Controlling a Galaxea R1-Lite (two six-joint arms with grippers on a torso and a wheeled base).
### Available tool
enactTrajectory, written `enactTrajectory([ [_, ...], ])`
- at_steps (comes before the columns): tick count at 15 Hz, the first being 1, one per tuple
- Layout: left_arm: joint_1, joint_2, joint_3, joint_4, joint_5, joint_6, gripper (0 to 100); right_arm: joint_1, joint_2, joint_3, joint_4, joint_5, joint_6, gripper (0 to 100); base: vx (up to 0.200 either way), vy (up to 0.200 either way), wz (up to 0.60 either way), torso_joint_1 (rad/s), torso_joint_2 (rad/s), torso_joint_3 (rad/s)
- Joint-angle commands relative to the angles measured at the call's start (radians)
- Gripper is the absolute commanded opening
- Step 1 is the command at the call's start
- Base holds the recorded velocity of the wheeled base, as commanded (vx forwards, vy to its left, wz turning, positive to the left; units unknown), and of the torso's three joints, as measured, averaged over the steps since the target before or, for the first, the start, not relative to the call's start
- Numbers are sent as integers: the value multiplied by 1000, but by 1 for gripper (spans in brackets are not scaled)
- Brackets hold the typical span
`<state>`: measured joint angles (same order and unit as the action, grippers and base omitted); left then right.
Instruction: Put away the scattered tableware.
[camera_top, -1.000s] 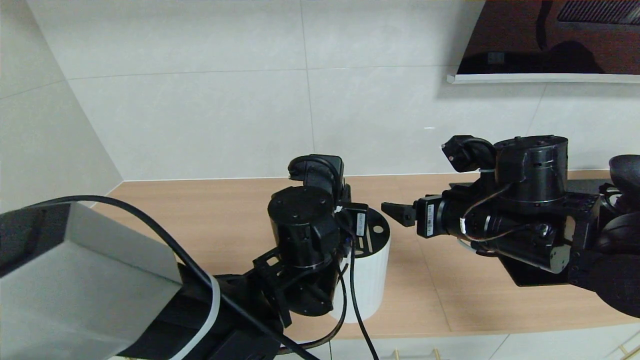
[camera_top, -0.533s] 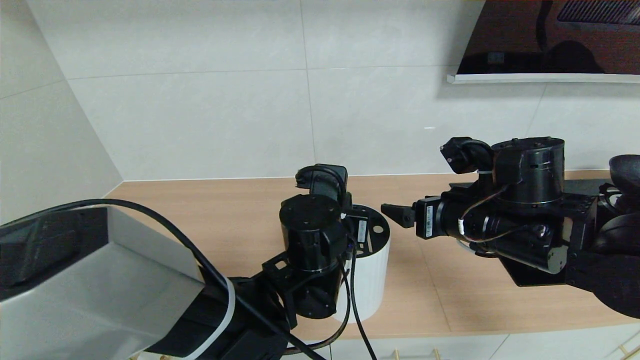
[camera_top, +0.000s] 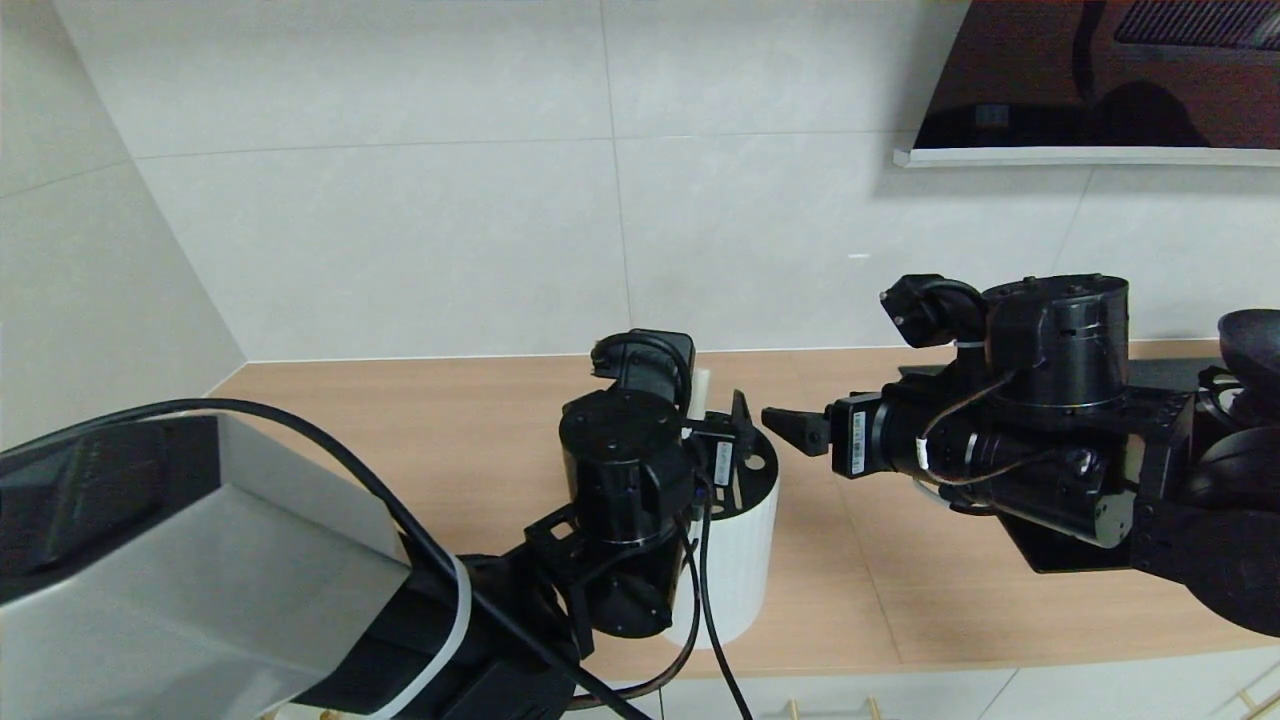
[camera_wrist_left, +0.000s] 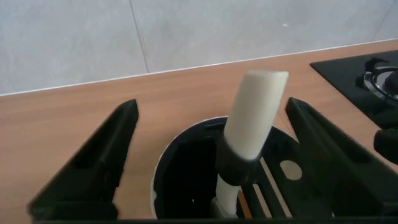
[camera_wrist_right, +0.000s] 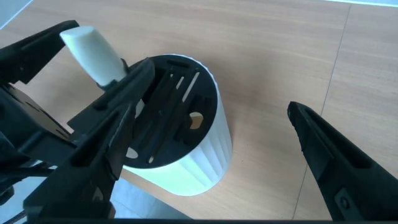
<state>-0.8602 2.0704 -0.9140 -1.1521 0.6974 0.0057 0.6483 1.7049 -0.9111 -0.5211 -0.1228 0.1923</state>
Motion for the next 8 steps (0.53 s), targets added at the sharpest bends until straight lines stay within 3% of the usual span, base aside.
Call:
enactTrajectory([
  [1,0,-7,3,0,1,0,100,1,1,0,0,0,1,100,0,0,0,0,0,0],
  [6,0,-289,84,23,-6,0,100,-41,-67,-3,-17,-5,-2,100,0,0,0,0,0,0],
  [8,15,-441,136,92,-56,0,100,-87,-139,-2,-22,-1,-17,100,0,0,0,0,0,0],
])
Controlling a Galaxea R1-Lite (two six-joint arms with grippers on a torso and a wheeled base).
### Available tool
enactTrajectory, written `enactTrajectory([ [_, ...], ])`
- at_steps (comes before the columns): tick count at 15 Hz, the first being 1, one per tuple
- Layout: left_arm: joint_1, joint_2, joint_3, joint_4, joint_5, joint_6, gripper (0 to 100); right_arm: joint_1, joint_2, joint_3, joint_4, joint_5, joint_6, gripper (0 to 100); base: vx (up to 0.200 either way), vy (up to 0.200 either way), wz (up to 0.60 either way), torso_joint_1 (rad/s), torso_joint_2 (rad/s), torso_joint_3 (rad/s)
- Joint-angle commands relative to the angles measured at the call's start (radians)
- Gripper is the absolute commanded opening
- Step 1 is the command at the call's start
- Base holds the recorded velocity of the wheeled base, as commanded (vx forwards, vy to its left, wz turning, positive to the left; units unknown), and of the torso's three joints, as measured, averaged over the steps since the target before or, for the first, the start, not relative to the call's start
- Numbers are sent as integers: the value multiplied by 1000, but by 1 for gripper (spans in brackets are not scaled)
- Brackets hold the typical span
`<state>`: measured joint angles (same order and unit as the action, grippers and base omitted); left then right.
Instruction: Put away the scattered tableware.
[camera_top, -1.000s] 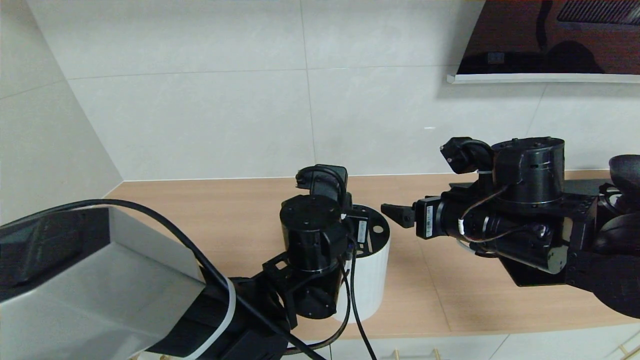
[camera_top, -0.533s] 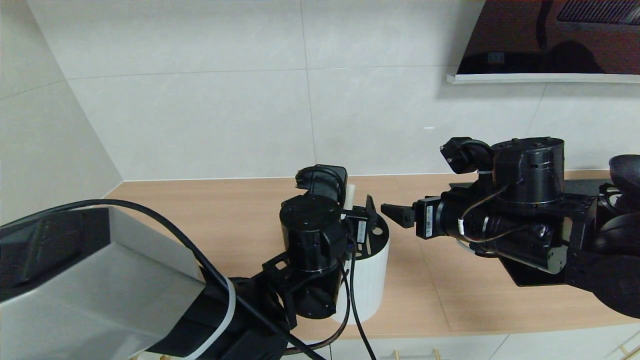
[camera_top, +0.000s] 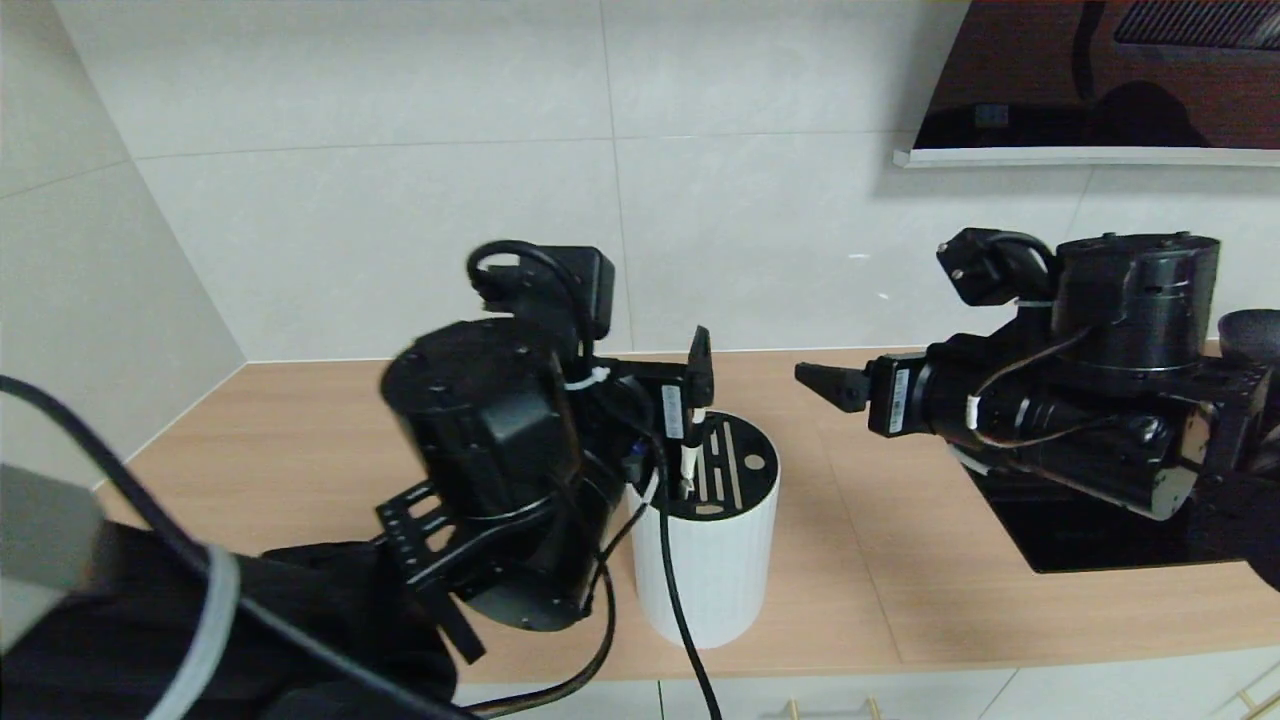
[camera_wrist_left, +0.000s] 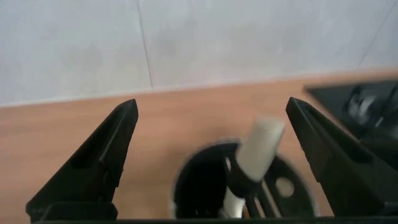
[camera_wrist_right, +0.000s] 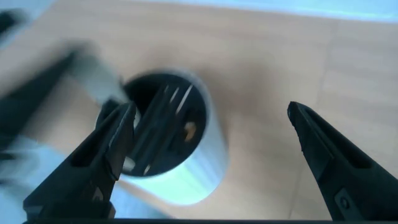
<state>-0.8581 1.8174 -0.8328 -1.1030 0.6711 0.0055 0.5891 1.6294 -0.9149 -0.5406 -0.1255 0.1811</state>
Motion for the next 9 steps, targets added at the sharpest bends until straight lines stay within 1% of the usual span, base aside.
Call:
enactTrajectory([
  [1,17,-273,92,74,-65,-1,100,-57,-109,1,-9,10,-57,100,0,0,0,0,0,0],
  [2,36,-366,129,101,-73,1,100,-86,-152,7,-27,6,-100,100,0,0,0,0,0,0],
  [3,62,-458,169,138,-76,4,100,-98,-207,33,-39,0,-104,100,0,0,0,0,0,0],
  [4,110,-547,212,180,-85,5,100,-124,-286,80,-39,-2,-103,100,0,0,0,0,0,0],
  [5,179,-642,265,227,-87,8,100,-164,-370,131,-39,0,-103,100,0,0,0,0,0,0],
  [6,234,-745,316,279,-91,10,100,-207,-457,183,-36,0,-104,100,0,0,0,0,0,0],
  [7,274,-848,356,336,-100,10,100,-242,-542,234,-32,3,-106,100,0,0,0,0,0,0],
  [8,343,-1018,394,453,-131,10,100,-284,-678,309,-19,1,-107,100,0,0,0,0,0,0],
  [9,401,-1156,403,581,-156,10,100,-322,-796,364,7,0,-109,100,0,0,0,0,0,0],
])
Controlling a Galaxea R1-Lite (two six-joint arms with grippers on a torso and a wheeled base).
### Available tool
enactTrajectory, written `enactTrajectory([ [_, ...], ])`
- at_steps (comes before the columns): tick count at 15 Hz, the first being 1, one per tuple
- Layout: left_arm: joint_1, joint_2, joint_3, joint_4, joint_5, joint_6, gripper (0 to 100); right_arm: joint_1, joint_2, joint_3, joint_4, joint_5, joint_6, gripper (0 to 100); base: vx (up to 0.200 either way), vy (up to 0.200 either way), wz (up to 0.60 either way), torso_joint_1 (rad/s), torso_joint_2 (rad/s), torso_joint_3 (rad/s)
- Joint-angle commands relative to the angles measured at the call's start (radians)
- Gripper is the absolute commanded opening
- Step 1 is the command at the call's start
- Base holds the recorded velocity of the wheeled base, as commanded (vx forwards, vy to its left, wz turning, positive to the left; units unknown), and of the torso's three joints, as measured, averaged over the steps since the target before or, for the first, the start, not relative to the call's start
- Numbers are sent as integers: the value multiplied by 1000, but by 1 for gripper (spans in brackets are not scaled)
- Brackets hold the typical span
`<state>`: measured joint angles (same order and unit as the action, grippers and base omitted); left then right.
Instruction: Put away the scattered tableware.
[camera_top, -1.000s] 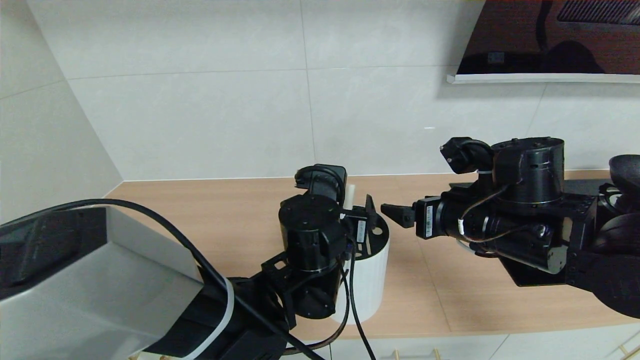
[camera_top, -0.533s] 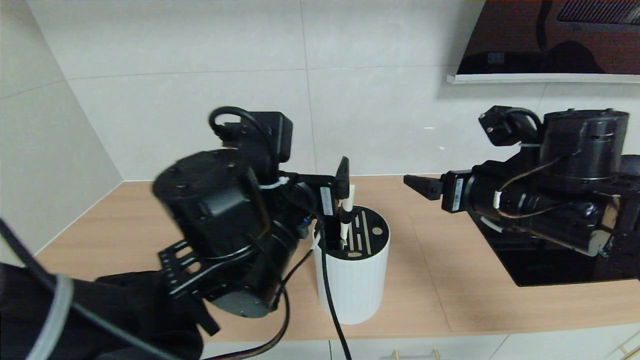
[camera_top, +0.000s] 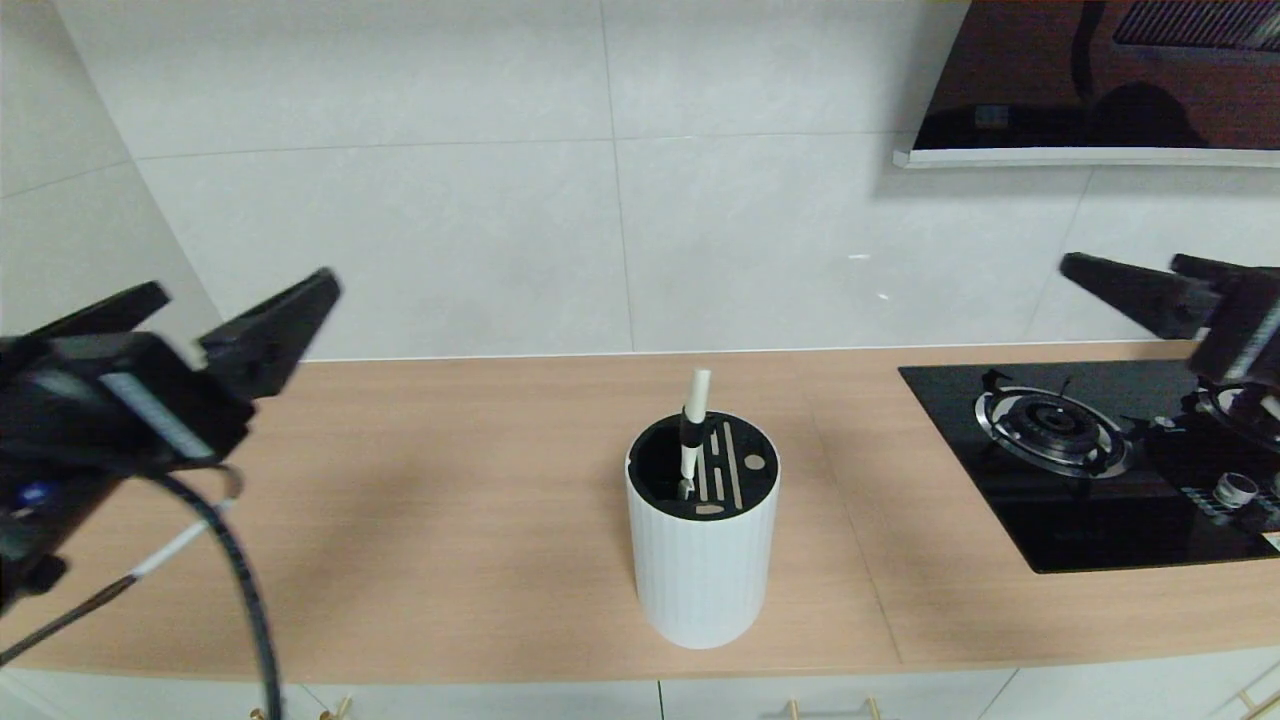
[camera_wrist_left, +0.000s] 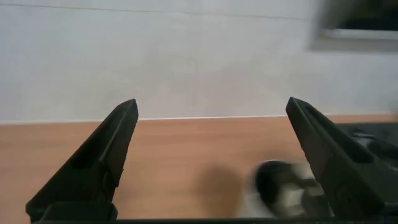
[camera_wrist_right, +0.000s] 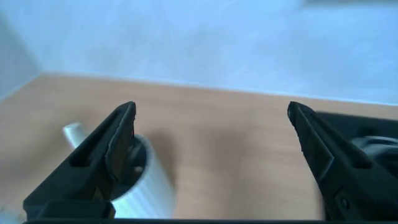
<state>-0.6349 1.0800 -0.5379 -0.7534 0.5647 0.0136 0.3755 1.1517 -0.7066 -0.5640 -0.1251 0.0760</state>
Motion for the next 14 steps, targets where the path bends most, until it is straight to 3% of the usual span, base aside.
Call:
enactTrajectory([
  [1,231,-543,105,367,-71,5,100,-149,-425,187,79,1,-4,100,0,0,0,0,0,0],
  [2,276,-632,101,474,-94,12,100,-176,-507,199,141,1,-4,100,0,0,0,0,0,0],
  [3,350,-766,82,623,-144,46,100,-195,-656,199,277,-1,-4,100,0,0,0,0,0,0],
  [5,431,-927,58,766,-239,100,100,-193,-859,184,504,-1,-27,100,0,0,0,0,0,0],
  [6,469,-983,62,802,-259,117,100,-196,-942,188,584,-2,-39,100,0,0,0,0,0,0],
  [8,495,-983,64,775,-200,100,100,-207,-1055,191,705,-8,-35,100,0,0,0,0,0,0],
  [10,529,-983,85,758,-186,94,100,-237,-1050,211,711,-96,-24,100,0,0,0,0,0,0],
  [12,623,-1048,133,775,-213,94,100,-299,-1055,269,710,-136,-24,100,0,0,0,0,0,0],
  [14,641,-1078,207,786,-224,80,100,-360,-1124,335,716,-53,-30,100,0,0,0,0,0,0],
])
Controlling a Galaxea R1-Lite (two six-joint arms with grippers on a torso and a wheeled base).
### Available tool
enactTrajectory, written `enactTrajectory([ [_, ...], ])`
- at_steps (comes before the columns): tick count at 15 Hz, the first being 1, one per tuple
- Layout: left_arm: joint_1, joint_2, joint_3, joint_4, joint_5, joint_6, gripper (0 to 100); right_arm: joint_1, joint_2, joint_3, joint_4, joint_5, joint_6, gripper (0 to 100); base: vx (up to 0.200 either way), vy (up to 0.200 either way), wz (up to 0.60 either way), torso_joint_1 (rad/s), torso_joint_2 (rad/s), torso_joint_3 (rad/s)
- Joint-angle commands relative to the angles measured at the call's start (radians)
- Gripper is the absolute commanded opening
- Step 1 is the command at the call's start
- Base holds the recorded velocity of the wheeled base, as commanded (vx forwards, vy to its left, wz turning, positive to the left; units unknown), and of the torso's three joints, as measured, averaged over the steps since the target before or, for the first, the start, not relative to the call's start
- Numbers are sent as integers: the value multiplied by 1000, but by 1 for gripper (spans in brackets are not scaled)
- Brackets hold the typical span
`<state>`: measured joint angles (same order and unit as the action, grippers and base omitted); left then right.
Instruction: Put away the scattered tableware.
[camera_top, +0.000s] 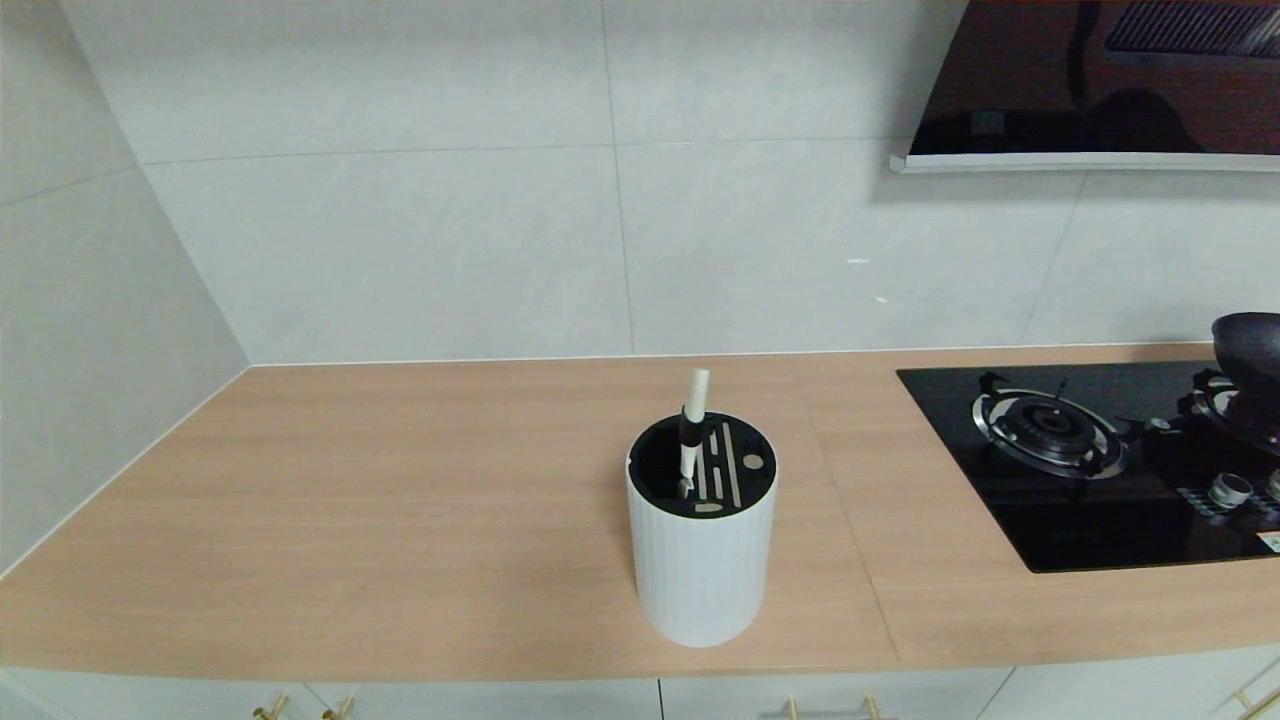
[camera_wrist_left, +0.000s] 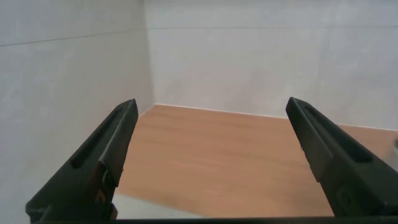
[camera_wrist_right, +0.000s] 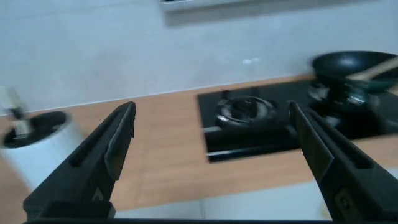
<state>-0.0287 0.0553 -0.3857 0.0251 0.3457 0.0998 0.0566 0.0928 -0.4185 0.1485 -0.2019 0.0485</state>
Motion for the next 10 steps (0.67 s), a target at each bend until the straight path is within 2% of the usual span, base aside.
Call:
enactTrajectory([
  [1,35,-54,99,7,-10,-28,100,-54,-93,99,-4,73,-2,100,0,0,0,0,0,0],
  [2,35,-55,146,6,-21,-29,100,-54,-93,138,-15,90,2,100,0,0,0,0,0,0],
  [3,35,-55,232,-13,-54,-28,100,-54,-93,199,-49,96,-1,100,0,0,0,0,0,0],
  [4,35,-55,354,-114,-116,-31,100,-54,-93,274,-141,139,-1,100,0,0,0,0,0,0],
  [5,33,-55,386,-148,-146,-28,100,-54,-93,307,-181,177,-1,100,0,0,0,0,0,0],
  [6,33,-55,386,-103,-195,-65,100,-54,-93,402,-290,248,-2,100,0,0,0,0,0,0],
  [7,33,-55,386,-80,-209,-71,100,-54,-93,419,-294,272,-2,100,0,0,0,0,0,0],
  [8,33,-55,386,-63,-266,-74,100,-54,-93,419,-276,286,-1,100,0,0,0,0,0,0],
  [9,33,-55,386,-28,-352,-71,100,-54,-93,419,-262,289,-1,100,0,0,0,0,0,0],
  [10,33,-55,386,-21,-373,-69,100,-54,-93,419,-242,289,-1,100,0,0,0,0,0,0],
])
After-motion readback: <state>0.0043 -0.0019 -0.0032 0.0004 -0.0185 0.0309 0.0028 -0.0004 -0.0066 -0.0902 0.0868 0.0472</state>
